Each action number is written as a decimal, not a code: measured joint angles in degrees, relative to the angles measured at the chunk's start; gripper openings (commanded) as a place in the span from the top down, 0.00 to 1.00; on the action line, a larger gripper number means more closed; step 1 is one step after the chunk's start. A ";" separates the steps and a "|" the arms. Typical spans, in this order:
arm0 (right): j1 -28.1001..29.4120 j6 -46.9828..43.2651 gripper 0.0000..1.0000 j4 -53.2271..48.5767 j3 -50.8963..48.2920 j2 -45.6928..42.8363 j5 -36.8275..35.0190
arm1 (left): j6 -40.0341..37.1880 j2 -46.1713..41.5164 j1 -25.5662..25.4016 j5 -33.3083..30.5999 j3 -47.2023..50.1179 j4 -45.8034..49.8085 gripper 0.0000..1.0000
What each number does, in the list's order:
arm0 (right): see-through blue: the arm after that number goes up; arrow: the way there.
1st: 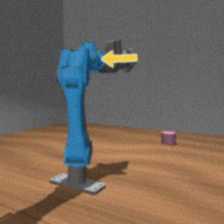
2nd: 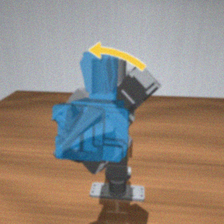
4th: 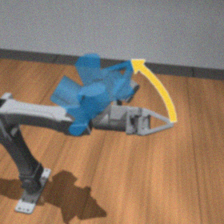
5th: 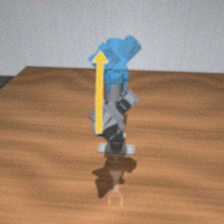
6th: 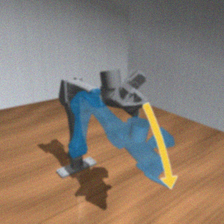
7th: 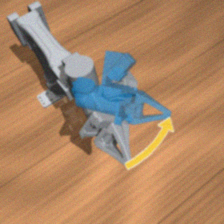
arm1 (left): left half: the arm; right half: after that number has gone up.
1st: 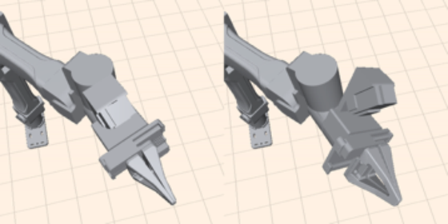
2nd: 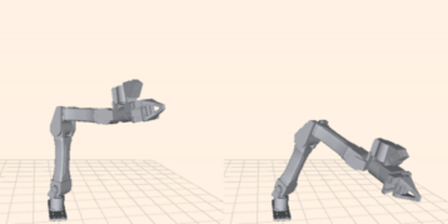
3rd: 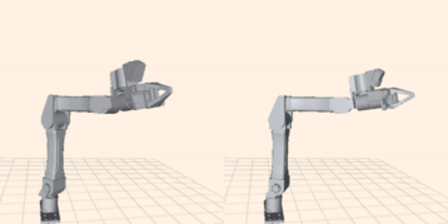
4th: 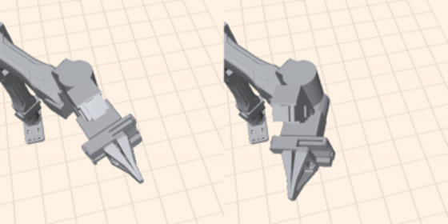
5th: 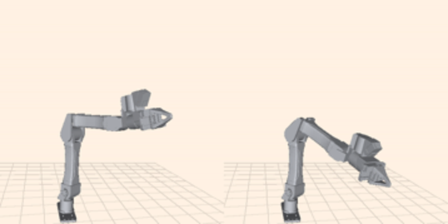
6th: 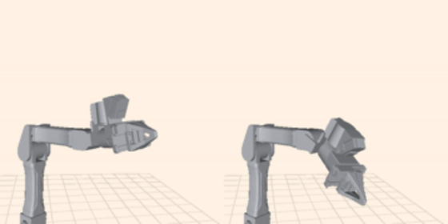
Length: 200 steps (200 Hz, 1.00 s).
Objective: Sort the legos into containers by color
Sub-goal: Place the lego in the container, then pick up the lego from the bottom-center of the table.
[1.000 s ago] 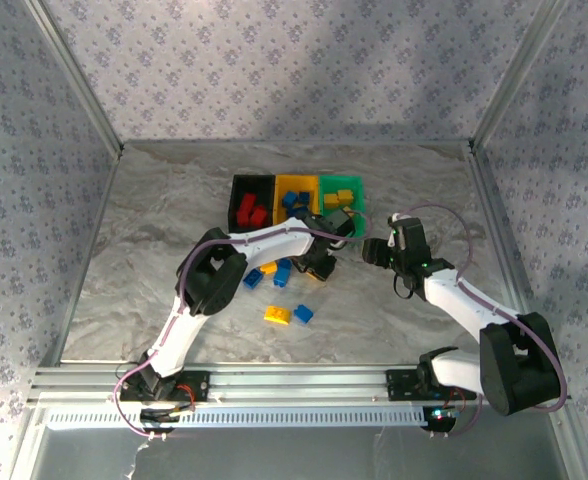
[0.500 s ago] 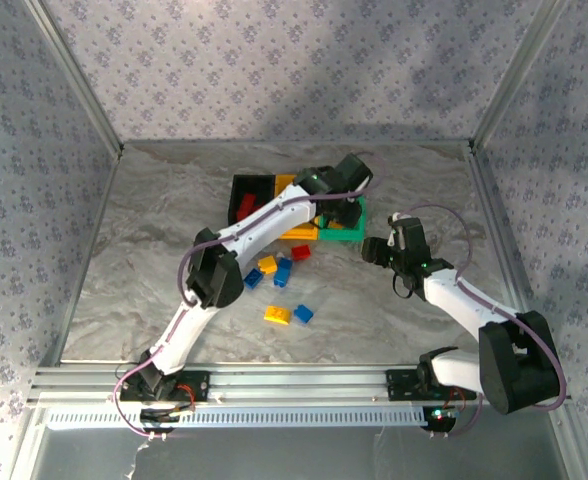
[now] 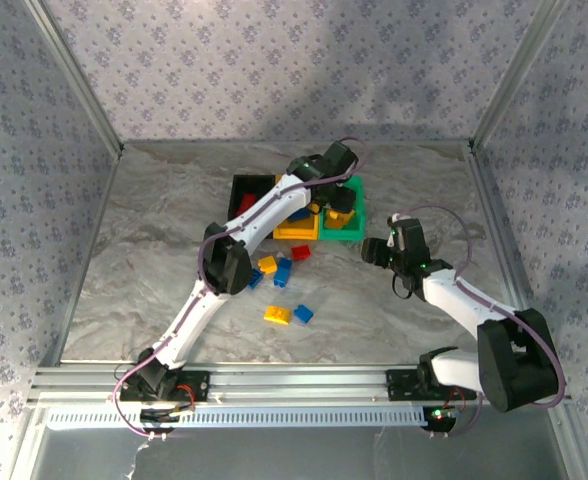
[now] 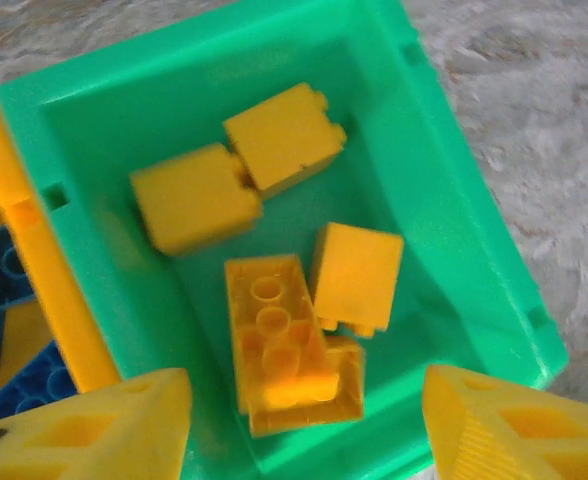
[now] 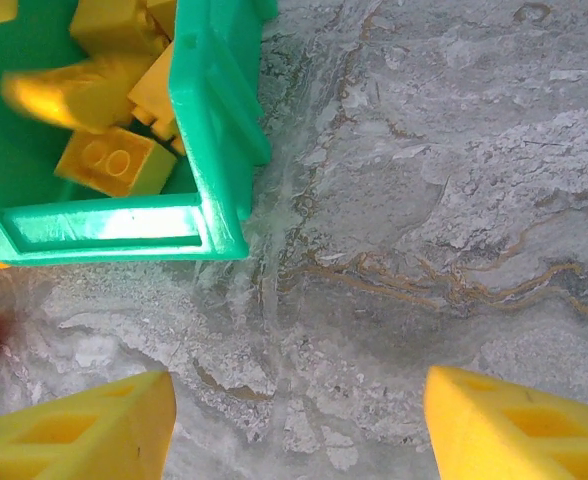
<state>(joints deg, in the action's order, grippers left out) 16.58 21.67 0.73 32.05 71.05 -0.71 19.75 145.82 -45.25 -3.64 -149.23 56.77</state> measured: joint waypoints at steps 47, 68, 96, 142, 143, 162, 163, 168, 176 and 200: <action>0.63 -0.02 0.31 0.24 -0.04 0.04 0.04 | -0.26 -5.01 -1.42 -0.15 8.76 -2.27 0.27; 2.03 -0.07 0.31 0.59 -0.04 0.17 0.07 | -0.22 -12.20 -1.81 -1.22 20.15 -5.99 0.27; 5.11 -0.70 0.31 1.68 -0.04 1.36 0.63 | 0.28 -27.32 -2.16 -3.17 41.44 -13.77 0.27; 14.64 -1.33 0.31 2.27 3.19 8.50 4.39 | 3.76 -48.89 -1.64 -7.67 71.43 -24.17 0.27; 15.02 -1.31 0.31 2.16 3.43 8.70 4.39 | 3.80 -49.09 -1.64 -7.76 71.78 -24.24 0.27; 21.22 -1.27 0.31 1.40 7.30 11.74 5.20 | 5.55 -53.83 -0.85 -9.07 81.26 -25.97 0.27; 21.73 -1.22 0.31 1.27 7.69 11.89 5.25 | 5.66 -53.94 -0.83 -9.11 81.57 -25.97 0.27; 23.41 -1.25 0.31 0.87 9.01 12.68 5.53 | 6.10 -54.80 -0.48 -9.33 83.67 -26.29 0.27; 25.59 -1.36 0.31 0.55 10.93 13.70 6.08 | 6.80 -56.02 0.22 -9.53 86.66 -26.77 0.27; 31.61 -3.65 0.30 -2.43 17.09 16.72 8.52 | 8.50 -58.90 2.43 -10.05 93.18 -27.41 0.27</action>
<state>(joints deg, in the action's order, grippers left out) 48.18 18.02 -1.69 49.15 87.77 7.81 28.25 86.91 -42.83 -13.69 -56.05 29.36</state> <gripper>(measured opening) 0.698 0.727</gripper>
